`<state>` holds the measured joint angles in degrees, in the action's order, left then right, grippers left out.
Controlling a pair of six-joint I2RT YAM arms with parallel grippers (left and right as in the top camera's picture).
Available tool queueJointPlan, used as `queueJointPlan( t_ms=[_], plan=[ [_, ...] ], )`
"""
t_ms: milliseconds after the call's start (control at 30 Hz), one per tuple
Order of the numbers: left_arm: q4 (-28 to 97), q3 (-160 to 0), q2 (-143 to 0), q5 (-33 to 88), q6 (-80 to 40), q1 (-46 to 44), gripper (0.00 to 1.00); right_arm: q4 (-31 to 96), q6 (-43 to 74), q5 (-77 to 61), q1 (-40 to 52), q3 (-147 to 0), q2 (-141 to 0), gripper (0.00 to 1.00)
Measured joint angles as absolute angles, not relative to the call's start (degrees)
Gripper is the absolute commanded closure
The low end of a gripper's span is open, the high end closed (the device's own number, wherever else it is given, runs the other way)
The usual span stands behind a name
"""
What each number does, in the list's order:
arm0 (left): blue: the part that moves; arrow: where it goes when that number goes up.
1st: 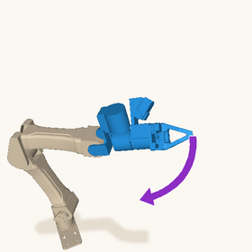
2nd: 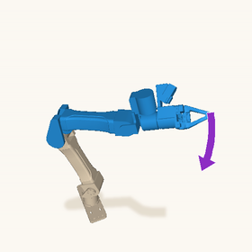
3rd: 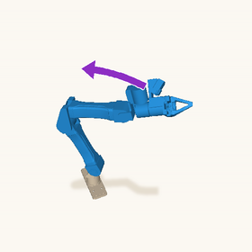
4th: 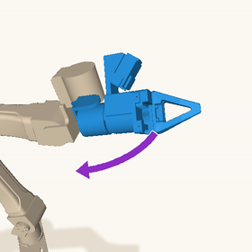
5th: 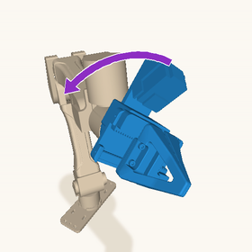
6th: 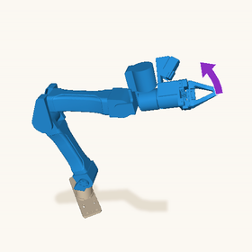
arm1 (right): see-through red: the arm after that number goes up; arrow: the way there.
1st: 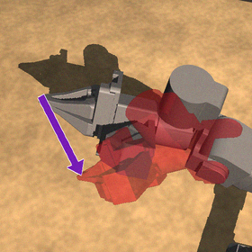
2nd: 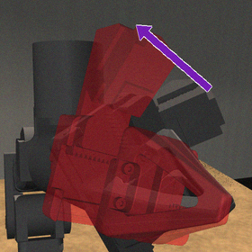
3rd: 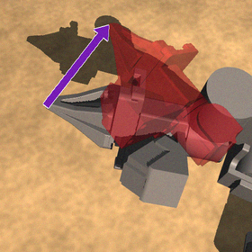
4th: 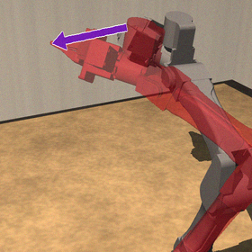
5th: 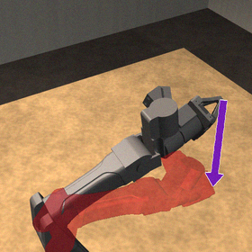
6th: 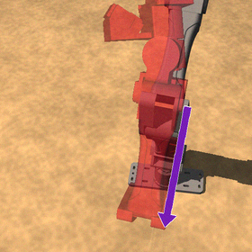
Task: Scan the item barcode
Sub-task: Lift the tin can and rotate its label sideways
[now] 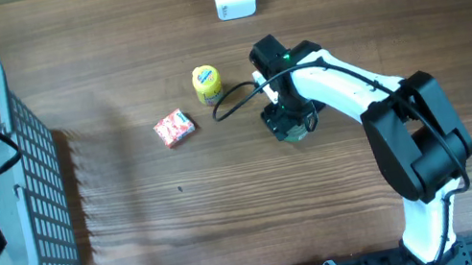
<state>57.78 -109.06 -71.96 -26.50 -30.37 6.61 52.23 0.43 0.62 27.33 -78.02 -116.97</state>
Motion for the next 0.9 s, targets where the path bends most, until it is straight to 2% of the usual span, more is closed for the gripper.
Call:
queueJointPlan(
  t_ms=[167,367,667,900],
  plan=[
    [61.2,-109.1,-73.3,-26.5,-30.4,6.6,0.0,56.7,10.2,-3.4,27.3,-78.0,-117.0,0.36],
    [67.4,-108.9,-80.2,-25.6,-32.7,6.6,0.0,58.3,19.0,-24.9,27.3,-78.0,-117.7,0.36],
    [70.4,-108.8,-81.1,-25.0,-34.6,6.6,0.0,61.1,25.8,-51.2,27.3,-77.6,-118.2,0.37],
    [70.4,-108.8,-81.1,-25.0,-34.7,6.6,0.0,62.5,29.0,-58.1,27.3,-77.6,-118.2,0.37]
  ],
)
